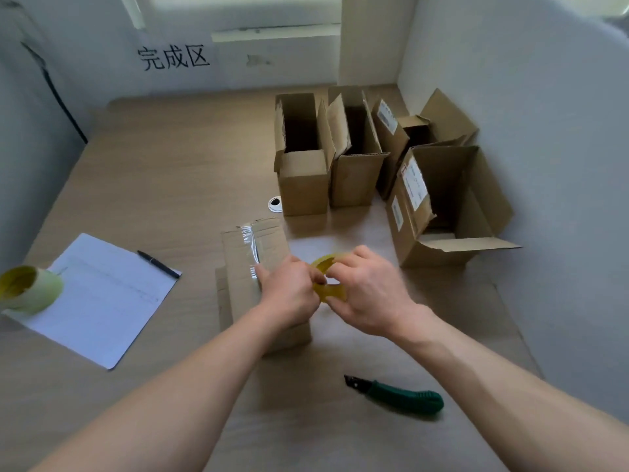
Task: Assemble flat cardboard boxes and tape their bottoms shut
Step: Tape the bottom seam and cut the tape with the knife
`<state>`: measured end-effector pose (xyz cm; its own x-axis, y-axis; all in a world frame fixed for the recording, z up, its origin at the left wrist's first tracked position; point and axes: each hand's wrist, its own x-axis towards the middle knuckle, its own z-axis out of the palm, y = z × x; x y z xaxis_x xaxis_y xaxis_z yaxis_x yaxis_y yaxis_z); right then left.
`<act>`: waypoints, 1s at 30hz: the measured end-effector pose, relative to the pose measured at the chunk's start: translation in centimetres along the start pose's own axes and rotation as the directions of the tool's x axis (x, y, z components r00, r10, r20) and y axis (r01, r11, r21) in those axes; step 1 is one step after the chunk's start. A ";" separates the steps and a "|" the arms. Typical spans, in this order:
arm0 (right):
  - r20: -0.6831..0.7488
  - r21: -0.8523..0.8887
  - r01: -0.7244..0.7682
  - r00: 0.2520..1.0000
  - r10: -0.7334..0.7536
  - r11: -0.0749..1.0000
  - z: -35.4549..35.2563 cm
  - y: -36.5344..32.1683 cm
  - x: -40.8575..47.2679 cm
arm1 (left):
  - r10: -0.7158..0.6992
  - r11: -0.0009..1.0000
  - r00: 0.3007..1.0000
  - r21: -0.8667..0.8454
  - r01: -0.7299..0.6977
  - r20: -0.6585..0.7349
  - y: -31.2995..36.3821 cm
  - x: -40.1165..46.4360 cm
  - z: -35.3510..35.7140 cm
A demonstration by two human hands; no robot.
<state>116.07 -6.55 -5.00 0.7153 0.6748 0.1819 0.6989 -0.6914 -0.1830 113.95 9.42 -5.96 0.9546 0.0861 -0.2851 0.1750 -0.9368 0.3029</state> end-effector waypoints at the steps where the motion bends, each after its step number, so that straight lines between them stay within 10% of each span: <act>1: -0.111 0.078 -0.046 0.992 0.054 0.996 0.3 0.0 -1.3 | -0.006 1.000 1.000 -0.013 0.006 -0.007 -0.2 0.1 0.0; 4: -0.263 0.270 -0.239 0.914 0.310 0.933 2.7 -0.3 -8.2 | -0.049 0.989 0.999 -0.142 0.050 0.013 -0.3 0.6 -0.5; 8: 0.134 0.006 -0.459 0.881 0.454 0.888 7.9 -1.5 -18.5 | -0.071 0.976 0.997 -0.202 0.076 0.032 -0.3 0.9 -1.0; 14: 0.201 0.171 -0.681 0.731 0.652 0.712 9.6 -1.5 -19.9 | -0.079 0.970 0.995 -0.224 0.089 0.054 -0.1 0.9 -1.6; 20: 0.093 0.680 -0.437 0.848 0.522 0.589 7.2 -3.3 -15.3 | -0.086 0.968 0.995 -0.231 0.097 0.056 -0.1 1.0 -1.8; 30: 0.253 0.636 -0.462 0.882 0.398 0.618 8.8 -1.8 -10.8 | -0.091 0.966 0.995 -0.238 0.100 0.046 -0.3 1.4 -1.7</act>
<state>107.11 -10.35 -15.19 0.9093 0.3853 -0.1573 0.1033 -0.5752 -0.8114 115.66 10.35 -4.93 0.9226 0.1557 -0.3531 0.3215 -0.8160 0.4804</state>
